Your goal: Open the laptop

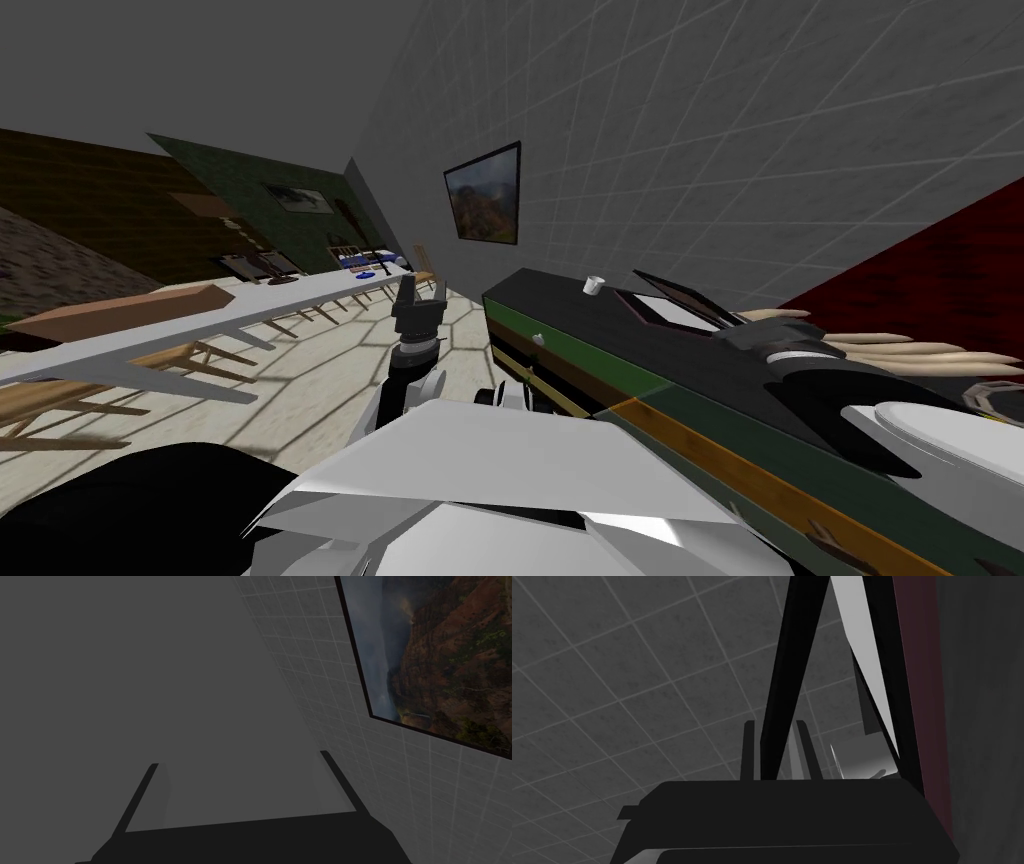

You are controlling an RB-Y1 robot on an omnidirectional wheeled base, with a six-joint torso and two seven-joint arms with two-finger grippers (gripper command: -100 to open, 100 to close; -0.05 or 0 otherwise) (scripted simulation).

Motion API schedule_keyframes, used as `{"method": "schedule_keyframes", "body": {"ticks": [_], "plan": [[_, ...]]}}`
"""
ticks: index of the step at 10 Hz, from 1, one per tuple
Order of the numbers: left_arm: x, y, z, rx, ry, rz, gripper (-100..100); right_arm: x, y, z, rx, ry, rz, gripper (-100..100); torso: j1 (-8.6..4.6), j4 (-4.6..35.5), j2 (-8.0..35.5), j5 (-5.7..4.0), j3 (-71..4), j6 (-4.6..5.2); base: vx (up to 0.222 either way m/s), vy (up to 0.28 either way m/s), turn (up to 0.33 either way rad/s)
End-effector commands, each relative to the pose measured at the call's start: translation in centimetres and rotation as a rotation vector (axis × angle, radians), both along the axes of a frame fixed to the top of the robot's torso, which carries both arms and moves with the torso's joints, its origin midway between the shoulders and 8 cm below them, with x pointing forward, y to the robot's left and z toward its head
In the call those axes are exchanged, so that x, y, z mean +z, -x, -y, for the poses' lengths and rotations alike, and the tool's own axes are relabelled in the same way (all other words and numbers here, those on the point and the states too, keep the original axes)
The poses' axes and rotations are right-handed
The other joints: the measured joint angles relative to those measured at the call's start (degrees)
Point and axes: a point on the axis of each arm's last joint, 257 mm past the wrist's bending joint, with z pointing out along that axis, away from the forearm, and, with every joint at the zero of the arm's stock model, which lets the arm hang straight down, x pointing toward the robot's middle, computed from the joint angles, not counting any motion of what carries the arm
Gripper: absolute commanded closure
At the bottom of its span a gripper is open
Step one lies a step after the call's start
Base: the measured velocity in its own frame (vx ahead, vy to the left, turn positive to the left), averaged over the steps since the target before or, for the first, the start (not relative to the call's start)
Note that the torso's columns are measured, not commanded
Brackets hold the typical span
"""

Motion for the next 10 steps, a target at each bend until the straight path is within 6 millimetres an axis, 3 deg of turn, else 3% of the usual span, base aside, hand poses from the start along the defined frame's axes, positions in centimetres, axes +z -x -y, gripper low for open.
{"method": "schedule_keyframes", "body": {"ticks": [1,2,10], "plan": [[0.0,0.0,0.0,0.0,0.0,0.0,0,-0.7,0.7,0.9,-0.033,0.075,-0.048,100,-0.12,0.0,0.0,-0.03,0.0,0.01,-0.016,0.024,0.184],[0.0,0.0,0.0,0.0,0.0,0.0,0,0.8,-0.6,0.1,0.004,0.039,-0.03,-100,-0.12,-0.1,-0.1,-0.1,-0.1,-0.15,0.005,0.019,-0.123],[0.0,0.0,0.0,0.0,0.0,0.0,0,5.1,-4.5,-2.2,0.099,0.037,-0.027,-100,-0.08,0.0,-0.1,-0.05,0.0,-0.04,0.027,0.02,-0.125]]}}
